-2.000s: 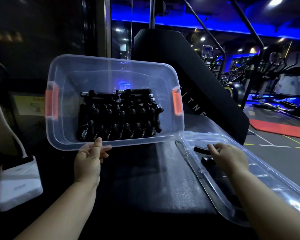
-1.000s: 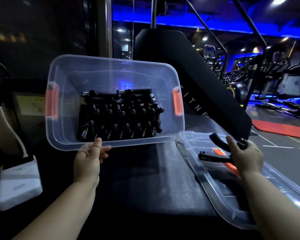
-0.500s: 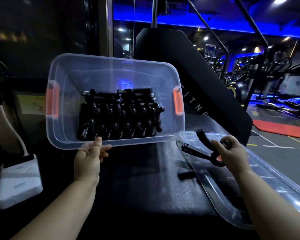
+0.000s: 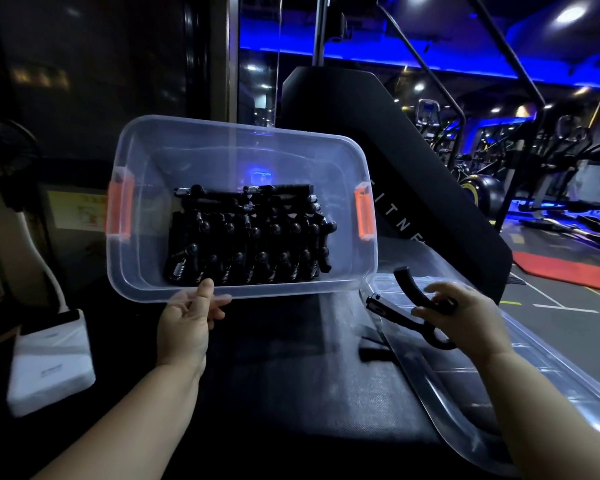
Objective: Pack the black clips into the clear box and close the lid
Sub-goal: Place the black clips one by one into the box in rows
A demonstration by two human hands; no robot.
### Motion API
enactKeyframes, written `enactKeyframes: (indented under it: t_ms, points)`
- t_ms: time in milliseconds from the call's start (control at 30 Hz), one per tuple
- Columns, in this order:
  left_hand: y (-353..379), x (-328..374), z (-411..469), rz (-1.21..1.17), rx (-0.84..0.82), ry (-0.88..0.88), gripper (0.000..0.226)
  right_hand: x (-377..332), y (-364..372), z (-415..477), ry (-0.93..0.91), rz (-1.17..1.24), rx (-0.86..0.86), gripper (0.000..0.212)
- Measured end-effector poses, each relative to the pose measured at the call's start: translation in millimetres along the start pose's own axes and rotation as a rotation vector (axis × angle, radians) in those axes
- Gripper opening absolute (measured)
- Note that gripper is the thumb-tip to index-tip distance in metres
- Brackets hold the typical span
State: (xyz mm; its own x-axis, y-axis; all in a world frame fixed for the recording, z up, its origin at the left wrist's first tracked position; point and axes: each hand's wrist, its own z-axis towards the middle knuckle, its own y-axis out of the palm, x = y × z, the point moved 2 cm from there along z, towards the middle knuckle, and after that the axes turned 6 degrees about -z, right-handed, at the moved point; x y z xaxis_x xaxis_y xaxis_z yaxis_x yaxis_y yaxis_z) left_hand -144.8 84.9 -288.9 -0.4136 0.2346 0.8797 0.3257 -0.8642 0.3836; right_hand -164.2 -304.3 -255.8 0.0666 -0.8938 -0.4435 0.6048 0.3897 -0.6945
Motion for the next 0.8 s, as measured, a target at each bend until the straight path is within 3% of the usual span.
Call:
enactKeyframes:
  t_ms: [133,367,533,667,800]
  points:
    - [-0.6,0.0,0.6,-0.009,0.000,-0.013,0.026,-12.2,-3.8,7.2,0.066,-0.039,-0.124,0.028]
    - [-0.7,1.7,0.1,-0.020,-0.004,-0.016,0.024,-32.3,-14.5,15.1,0.016,-0.252,-0.345,0.018]
    - [-0.4,2.8,-0.5,-0.036,-0.007,-0.020,0.022,-43.1,-20.6,11.7,-0.129,-0.300,-0.097,0.019]
    - [-2.3,0.9,0.9,-0.032,-0.006,-0.028,0.022,-53.3,-31.4,3.0,-0.104,-0.379,0.078,0.018]
    - [-2.5,1.1,2.4,-0.046,-0.006,-0.035,0.021,-63.8,-47.2,-1.6,-0.010,-0.253,0.262,0.019]
